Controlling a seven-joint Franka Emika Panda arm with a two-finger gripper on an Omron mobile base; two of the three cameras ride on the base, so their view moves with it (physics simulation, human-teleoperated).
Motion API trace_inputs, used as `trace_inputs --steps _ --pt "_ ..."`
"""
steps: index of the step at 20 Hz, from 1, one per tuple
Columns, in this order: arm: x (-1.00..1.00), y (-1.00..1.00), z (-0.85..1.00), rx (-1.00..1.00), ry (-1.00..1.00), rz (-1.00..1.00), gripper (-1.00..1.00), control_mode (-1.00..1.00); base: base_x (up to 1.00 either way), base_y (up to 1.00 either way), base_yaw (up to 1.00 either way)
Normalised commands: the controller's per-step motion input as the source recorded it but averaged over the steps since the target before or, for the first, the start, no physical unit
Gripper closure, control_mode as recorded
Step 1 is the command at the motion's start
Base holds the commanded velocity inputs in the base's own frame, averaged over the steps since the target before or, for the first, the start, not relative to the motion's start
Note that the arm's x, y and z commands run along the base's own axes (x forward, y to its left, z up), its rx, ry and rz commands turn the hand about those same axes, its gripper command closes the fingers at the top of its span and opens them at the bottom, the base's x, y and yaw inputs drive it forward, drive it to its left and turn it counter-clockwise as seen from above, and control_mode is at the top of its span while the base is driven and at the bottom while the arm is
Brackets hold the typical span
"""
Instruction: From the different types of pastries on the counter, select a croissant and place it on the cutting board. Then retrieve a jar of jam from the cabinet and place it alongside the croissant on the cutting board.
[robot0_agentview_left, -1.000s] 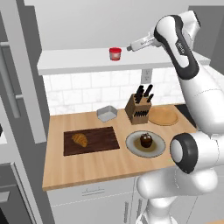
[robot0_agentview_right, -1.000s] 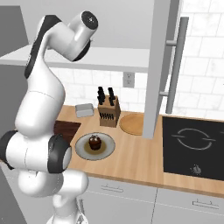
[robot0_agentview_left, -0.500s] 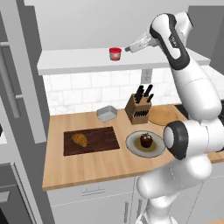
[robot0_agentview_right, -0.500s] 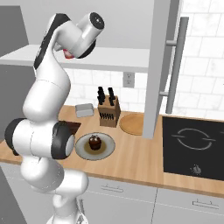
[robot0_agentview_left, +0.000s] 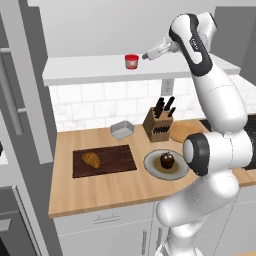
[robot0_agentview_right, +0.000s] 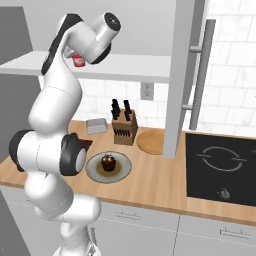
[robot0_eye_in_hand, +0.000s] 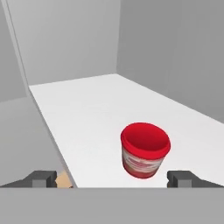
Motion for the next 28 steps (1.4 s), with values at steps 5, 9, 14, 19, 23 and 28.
trace_inputs --steps 5,9,14,19,23,28 --pt "0.21 0.15 -0.19 -0.01 0.05 0.00 -1.00 -1.00 0.00 0.00 0.00" --pt "0.32 0.06 -0.04 0.00 0.01 0.00 -1.00 -1.00 0.00 0.00 0.00" --pt "0.37 0.03 -0.13 0.00 0.01 0.00 -1.00 -1.00 0.00 0.00 0.00" --pt "0.35 0.01 -0.13 0.00 0.01 0.00 -1.00 -1.00 0.00 0.00 0.00" --pt "0.16 0.07 0.00 0.00 0.00 0.00 -1.00 -1.00 0.00 0.00 0.00" --pt "0.16 0.24 -0.11 0.00 0.02 0.00 -1.00 -1.00 0.00 0.00 0.00"
